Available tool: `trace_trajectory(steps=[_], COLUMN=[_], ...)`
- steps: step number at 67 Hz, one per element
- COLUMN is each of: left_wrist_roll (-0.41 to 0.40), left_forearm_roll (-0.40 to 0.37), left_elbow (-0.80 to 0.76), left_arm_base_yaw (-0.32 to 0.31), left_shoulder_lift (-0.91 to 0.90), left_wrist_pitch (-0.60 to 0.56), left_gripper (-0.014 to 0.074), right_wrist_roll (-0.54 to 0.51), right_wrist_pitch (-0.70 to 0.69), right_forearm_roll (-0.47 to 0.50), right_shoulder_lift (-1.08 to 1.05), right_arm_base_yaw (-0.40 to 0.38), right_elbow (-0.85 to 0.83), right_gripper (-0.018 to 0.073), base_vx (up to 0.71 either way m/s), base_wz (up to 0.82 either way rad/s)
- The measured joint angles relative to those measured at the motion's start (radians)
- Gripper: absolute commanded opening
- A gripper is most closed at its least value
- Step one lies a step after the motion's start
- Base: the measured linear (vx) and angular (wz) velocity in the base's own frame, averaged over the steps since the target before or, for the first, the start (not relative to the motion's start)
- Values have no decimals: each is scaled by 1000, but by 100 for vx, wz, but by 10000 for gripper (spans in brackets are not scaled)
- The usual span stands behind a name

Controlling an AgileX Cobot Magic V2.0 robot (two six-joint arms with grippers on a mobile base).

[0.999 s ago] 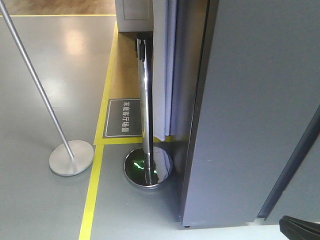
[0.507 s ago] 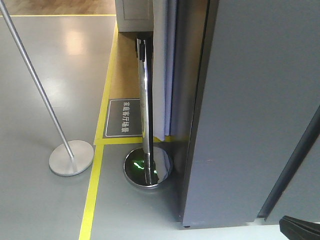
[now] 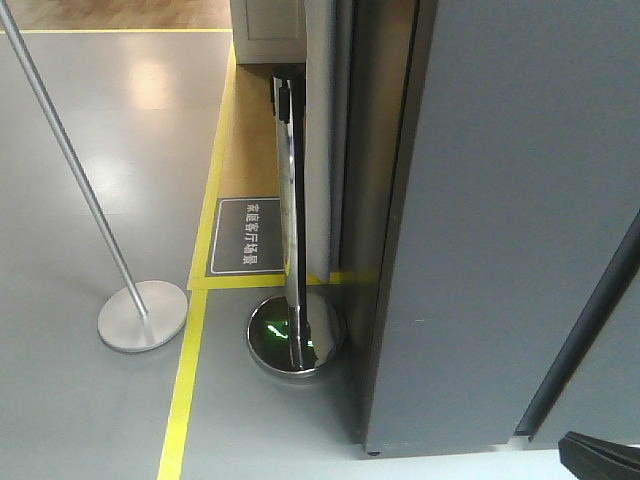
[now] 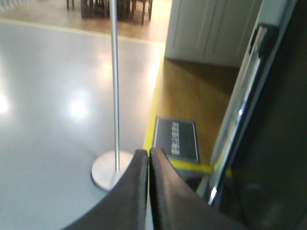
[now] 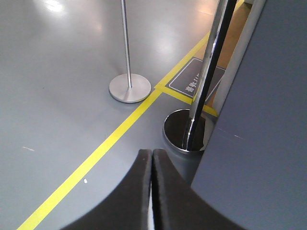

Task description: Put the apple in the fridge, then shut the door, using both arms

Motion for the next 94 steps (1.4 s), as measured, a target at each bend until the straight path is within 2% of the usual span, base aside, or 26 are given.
trace_trajectory(steps=[20,30,94], left_wrist_roll=[0,0,0], left_forearm_roll=[30,66,79], left_elbow=[0,0,0], left_arm_base_yaw=[-37,-63,-63], left_shoulder_lift=[-51,-51,-51], left_wrist_pitch=[90,96,96], left_gripper=[-8,-8,-8], right_wrist_roll=[0,0,-4], right_wrist_pitch=[0,0,-21], right_forearm_roll=[0,0,-2], right_shoulder_lift=[-2,-2,-2], right_arm_base_yaw=[0,0,0], right_elbow=[0,0,0], right_gripper=[-2,-2,-2], base_vx=[0,0,0], base_wz=[0,0,0])
